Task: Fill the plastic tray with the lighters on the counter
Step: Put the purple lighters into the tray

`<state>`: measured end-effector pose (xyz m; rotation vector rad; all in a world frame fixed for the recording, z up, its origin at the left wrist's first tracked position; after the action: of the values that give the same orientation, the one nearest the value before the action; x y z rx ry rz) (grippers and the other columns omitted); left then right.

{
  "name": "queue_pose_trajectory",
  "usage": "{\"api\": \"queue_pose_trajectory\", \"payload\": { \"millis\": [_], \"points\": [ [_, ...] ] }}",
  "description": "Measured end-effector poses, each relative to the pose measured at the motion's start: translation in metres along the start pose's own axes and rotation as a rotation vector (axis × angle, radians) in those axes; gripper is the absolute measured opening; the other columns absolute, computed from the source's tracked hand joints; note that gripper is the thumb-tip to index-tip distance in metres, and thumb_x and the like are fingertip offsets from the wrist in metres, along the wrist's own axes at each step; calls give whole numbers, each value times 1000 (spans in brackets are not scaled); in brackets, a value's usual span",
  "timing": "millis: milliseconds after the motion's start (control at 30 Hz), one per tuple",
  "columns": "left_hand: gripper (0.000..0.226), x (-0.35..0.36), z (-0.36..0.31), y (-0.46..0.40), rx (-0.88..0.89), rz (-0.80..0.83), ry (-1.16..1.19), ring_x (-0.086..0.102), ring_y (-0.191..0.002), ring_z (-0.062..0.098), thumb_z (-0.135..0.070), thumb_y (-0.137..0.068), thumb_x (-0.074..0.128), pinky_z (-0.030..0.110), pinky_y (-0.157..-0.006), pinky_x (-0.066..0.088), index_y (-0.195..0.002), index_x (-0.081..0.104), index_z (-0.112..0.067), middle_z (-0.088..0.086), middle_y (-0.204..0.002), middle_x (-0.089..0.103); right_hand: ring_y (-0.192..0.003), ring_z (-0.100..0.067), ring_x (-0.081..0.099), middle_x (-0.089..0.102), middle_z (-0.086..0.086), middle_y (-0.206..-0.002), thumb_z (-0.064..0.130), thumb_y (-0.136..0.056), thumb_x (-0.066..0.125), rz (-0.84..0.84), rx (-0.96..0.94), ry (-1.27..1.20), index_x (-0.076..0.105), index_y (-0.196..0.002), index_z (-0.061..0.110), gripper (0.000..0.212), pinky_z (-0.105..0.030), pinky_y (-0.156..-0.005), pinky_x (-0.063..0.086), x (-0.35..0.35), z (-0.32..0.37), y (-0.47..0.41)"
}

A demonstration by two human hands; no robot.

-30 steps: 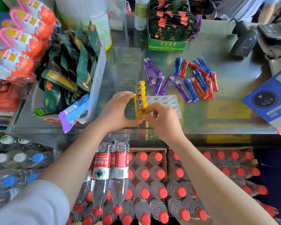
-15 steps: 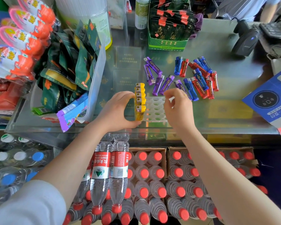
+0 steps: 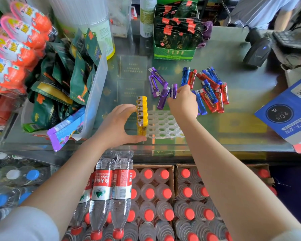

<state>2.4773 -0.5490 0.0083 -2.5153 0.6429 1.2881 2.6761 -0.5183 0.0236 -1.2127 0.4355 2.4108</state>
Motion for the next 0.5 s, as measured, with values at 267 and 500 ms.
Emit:
{"api": "queue_pose_trajectory", "payload": {
  "millis": [267,500],
  "points": [
    [90,-1,-1,-1,7,-13,14,36,-121,10,-69,-50,62,22,-95,26,-125,48,-22,-5,-131,47,-60,-1,51,59,5,-76,11,-80,64,121,-273,-326,62,-91,11,12,-5,-52,39,-15,22,34],
    [92,-1,-3,2,31,-7,21,29,-118,-1,-71,-50,61,20,-95,24,-128,47,-24,-7,-133,45,-56,3,54,63,8,-65,9,-75,69,242,-336,-411,62,-81,10,9,-9,-57,43,9,21,57]
  ]
}}
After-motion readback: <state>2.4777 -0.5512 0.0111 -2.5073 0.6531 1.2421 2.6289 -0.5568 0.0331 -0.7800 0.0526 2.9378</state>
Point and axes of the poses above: each hand's wrist, its own y-axis away from the middle knuckle, its own x-axis out of the palm, z = x × y, the point moved 8 cm from there along -y, towards the middle knuckle
